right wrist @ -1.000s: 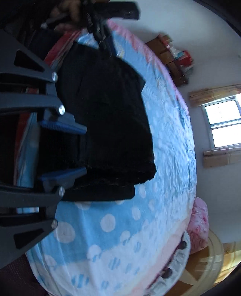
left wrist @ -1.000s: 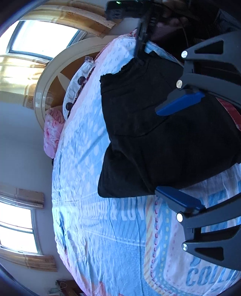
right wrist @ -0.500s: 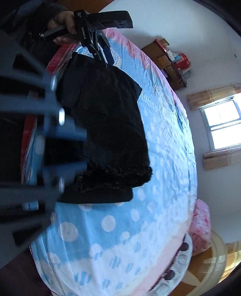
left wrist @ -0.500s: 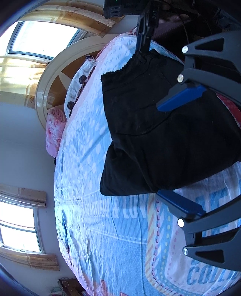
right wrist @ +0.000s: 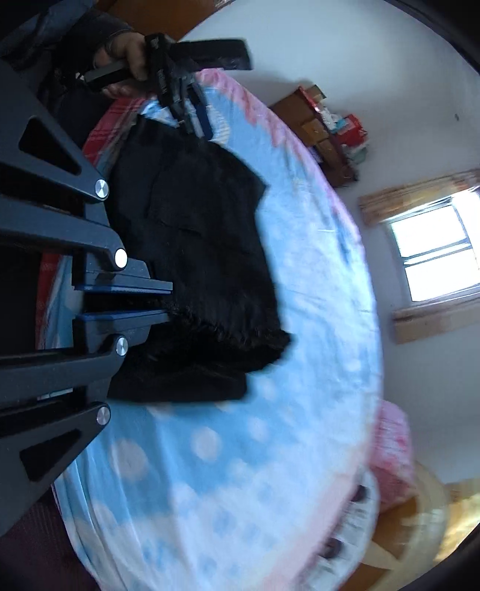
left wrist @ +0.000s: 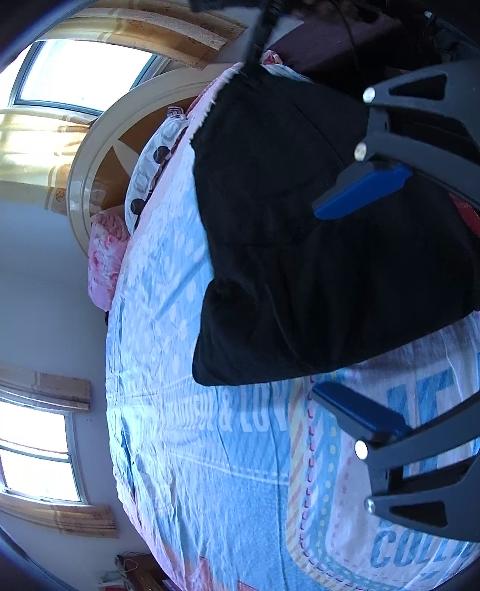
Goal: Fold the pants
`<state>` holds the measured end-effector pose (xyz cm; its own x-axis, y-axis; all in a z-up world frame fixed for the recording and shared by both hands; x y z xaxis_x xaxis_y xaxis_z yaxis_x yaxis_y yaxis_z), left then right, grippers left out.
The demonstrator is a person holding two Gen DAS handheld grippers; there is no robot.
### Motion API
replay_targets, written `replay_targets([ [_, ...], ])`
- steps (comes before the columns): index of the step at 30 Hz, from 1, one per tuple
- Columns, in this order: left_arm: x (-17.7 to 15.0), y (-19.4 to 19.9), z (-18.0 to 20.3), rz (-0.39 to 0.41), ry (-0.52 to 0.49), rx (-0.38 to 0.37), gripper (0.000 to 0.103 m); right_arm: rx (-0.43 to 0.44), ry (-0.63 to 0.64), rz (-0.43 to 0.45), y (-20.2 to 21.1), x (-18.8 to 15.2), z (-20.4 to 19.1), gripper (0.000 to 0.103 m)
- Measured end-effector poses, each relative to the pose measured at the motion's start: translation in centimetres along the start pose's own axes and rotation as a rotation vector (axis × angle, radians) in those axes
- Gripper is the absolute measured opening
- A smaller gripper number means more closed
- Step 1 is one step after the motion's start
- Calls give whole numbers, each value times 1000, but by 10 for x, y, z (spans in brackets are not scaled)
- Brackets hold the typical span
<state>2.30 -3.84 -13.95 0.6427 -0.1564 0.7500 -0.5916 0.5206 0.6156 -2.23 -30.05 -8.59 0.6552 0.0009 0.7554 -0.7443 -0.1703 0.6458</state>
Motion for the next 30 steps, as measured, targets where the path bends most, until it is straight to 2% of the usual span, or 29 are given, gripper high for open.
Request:
replay_targets([
  [3,-5,-6,1,-25,-4,-3,97,-73,43,-15,4,2,9,7],
  [4,-7,-8,1,-35,-5,-3,97,-91,38,-52,-5,-5,15,7],
  [6,-11,-11,-1,-50,-2,3,97,-86,11,-184,-33,-35,25,8],
  [7,-13,-13,-1,-58,0,4,97,-95,12,-199,-40,-42,27,8],
  [10,-15,-16,-5,-68,12,10,97,-92,-5,-186,-42,-44,28,11],
  [11,-14,-14,-6,-63,21,9,97,-95,-17,-182,-40,-40,31,19],
  [12,-11,-12,-7,-50,25,15,97,-109,-19,-178,-37,-36,34,34],
  [14,-5,-5,-9,-17,25,31,97,-190,-7,-146,-25,-22,44,45],
  [15,-1,-1,-10,4,29,42,97,-249,-5,-98,-14,-10,49,45],
  [17,9,4,-11,37,33,42,98,-290,-8,-14,1,9,48,45],
  [18,17,4,-9,47,30,35,98,-282,-17,17,5,19,45,46],
  [19,27,3,-5,60,10,26,98,-231,-21,36,5,28,35,46],
  [22,52,-6,0,90,-66,66,100,40,1,18,-23,47,-19,47],
  [24,67,-22,0,76,-116,100,100,123,38,-3,-46,49,-44,47],
  [25,71,-28,-4,64,-122,122,100,111,71,-45,-68,46,-55,47],
  [27,75,-50,-21,-1,-123,185,100,72,72,-100,-94,41,-54,47],
  [29,71,-66,-34,-60,-101,193,102,10,22,-147,-116,35,-33,47],
  [30,69,-73,-39,-80,-74,170,103,29,-7,-171,-122,32,-27,47],
])
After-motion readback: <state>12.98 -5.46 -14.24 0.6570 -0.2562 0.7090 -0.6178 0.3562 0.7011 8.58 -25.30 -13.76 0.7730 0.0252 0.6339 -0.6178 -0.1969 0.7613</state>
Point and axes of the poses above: each gripper's, at about its wrist camera, not at the fingertips, and y roughly against the way its jaws point, z to its right, x to its top, the point moved 8 cm from there along -y, roughly the way its jaws point, and after that the axes turned 5 degrees about -x, right-handed, at the moved point
